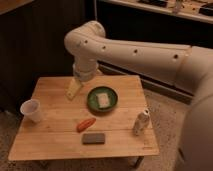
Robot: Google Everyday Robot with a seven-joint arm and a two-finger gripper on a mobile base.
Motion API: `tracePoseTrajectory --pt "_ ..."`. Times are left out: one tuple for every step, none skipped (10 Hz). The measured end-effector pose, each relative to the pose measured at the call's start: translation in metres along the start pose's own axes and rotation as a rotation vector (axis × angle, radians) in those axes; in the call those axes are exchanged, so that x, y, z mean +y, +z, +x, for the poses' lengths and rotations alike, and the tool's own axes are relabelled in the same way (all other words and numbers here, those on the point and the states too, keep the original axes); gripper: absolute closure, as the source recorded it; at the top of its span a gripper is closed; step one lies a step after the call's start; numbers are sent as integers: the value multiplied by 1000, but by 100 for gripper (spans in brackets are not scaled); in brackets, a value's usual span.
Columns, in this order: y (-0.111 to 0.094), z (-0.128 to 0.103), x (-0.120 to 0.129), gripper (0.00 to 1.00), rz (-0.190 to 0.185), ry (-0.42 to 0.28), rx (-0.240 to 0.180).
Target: Move the arm in a circular motion
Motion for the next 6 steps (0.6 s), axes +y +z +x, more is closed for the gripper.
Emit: tracePoseTrajectory --pt "-1 -18 4 0 -17 -27 1" --pt "-1 -41 6 0 -38 -58 1" --pt "0 -70 8 0 -56 -82 -6" --pt "2 -94 0 0 -71 -79 -13" --pt "4 -106 -11 0 -78 -66 -16" --pt "7 -114 -22 0 -87 -51 -20"
